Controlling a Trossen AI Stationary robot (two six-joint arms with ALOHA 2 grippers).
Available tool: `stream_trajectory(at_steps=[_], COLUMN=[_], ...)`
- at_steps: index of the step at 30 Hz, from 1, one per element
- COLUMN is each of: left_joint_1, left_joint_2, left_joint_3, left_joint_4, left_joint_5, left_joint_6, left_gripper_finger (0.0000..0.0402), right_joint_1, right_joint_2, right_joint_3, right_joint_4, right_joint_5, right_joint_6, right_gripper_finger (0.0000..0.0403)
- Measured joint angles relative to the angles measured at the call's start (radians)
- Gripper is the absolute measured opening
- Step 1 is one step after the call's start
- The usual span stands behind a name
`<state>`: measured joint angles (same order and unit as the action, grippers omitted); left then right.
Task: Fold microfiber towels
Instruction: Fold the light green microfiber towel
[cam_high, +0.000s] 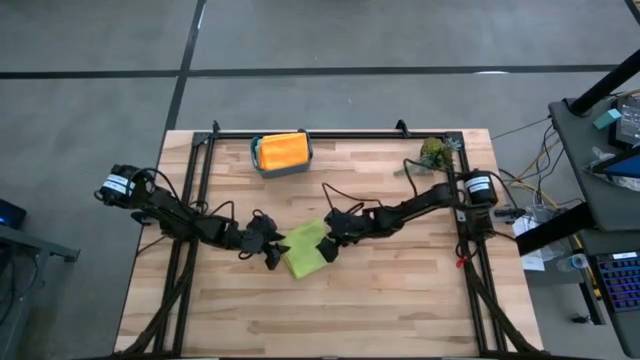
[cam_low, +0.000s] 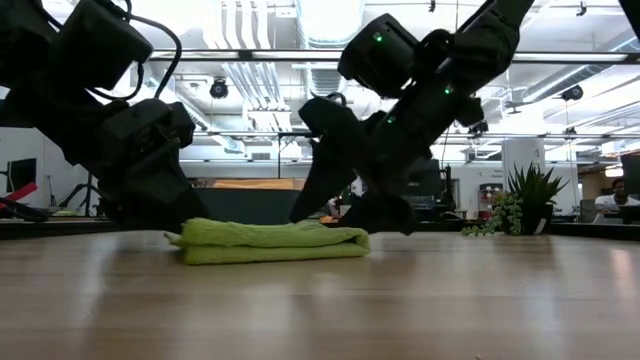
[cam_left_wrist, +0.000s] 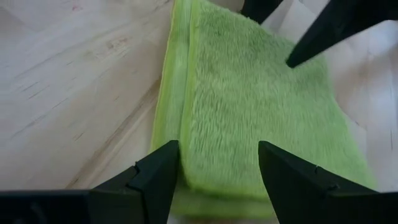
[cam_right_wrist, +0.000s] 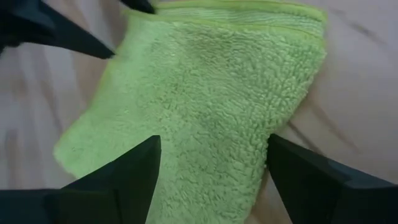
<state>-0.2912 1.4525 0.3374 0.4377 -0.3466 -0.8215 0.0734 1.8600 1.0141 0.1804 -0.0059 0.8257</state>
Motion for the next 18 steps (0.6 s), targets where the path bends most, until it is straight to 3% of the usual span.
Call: stream_trajectory(at_steps=[5, 18], left_joint_1=[0.000, 0.000], left_joint_2=[0.000, 0.000], left_joint_3=[0.000, 0.000], left_joint_4=[0.000, -0.001], left_joint_5=[-0.002, -0.039], left_joint_6=[0.000, 0.026], left_gripper_finger=[0.0205, 0.0205], right_joint_1=[0.000, -0.002], right_joint_2=[0.009, 0.059], right_joint_3=[-0.001, -0.003], right_joint_4=[0.063, 0.154], right_joint_5=[-0.047, -0.008], right_joint_6=[-0.009, -0.020], right_gripper_finger=[0.0272, 0.0247])
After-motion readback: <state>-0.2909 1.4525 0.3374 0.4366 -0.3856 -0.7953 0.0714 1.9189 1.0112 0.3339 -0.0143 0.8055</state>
